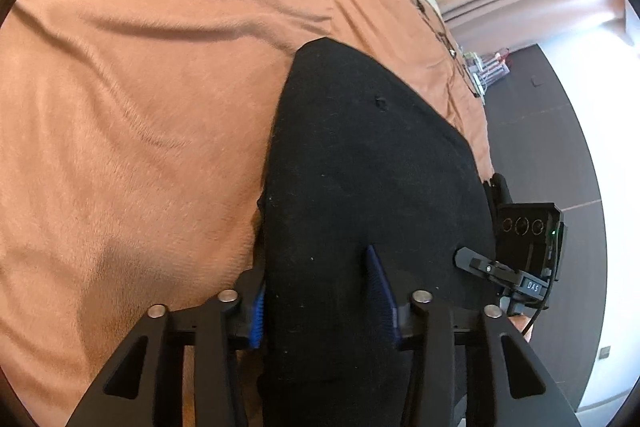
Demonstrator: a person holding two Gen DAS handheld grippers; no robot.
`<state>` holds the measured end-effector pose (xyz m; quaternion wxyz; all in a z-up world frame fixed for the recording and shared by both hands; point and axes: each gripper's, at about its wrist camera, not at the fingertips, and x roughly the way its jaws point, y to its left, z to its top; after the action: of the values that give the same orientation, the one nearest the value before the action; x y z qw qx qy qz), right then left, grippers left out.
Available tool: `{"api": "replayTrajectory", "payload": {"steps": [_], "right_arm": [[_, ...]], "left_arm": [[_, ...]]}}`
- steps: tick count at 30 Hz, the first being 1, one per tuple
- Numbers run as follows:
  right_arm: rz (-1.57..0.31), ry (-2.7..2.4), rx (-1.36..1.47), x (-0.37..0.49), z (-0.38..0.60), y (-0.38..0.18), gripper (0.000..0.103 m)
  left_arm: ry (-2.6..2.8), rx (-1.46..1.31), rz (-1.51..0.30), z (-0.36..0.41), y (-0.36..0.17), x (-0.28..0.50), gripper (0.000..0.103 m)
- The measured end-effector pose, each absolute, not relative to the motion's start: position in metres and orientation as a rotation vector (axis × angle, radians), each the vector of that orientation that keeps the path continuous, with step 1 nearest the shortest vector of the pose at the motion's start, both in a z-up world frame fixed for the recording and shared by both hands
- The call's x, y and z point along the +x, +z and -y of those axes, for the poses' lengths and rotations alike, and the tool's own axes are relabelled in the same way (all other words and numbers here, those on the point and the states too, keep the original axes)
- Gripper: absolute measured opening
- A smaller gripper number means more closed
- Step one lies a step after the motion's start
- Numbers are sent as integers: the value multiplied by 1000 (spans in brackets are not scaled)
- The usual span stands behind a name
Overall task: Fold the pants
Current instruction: 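Lift the folded black trousers with both grippers and carry them toward the headboard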
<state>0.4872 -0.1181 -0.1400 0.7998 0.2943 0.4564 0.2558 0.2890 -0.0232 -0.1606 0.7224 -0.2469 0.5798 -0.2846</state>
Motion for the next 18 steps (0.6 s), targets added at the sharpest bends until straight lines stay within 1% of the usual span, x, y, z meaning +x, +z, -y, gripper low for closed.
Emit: {"api": "replayTrajectory", "payload": {"steps": [2,5,7,12,18], "right_arm": [[-959,562,630,480,118,-135,34],[-941,570,623,471,112,-133,33],[-922,586,616,468,102,-126,31],[-881,627,590,461,81,-108,31],[-835,669,555,454,46,-80,31]], "left_arm": [[-639,-552,-1269,21,-153,286,40],[-637,-546,-1254,17,-138,283,39],[-628,-525,-1232,13,-124,279,39],[-611,-519,-1184,-8,-89,273,39],[-587,-514,-1129,-50,-53,260,39]]}}
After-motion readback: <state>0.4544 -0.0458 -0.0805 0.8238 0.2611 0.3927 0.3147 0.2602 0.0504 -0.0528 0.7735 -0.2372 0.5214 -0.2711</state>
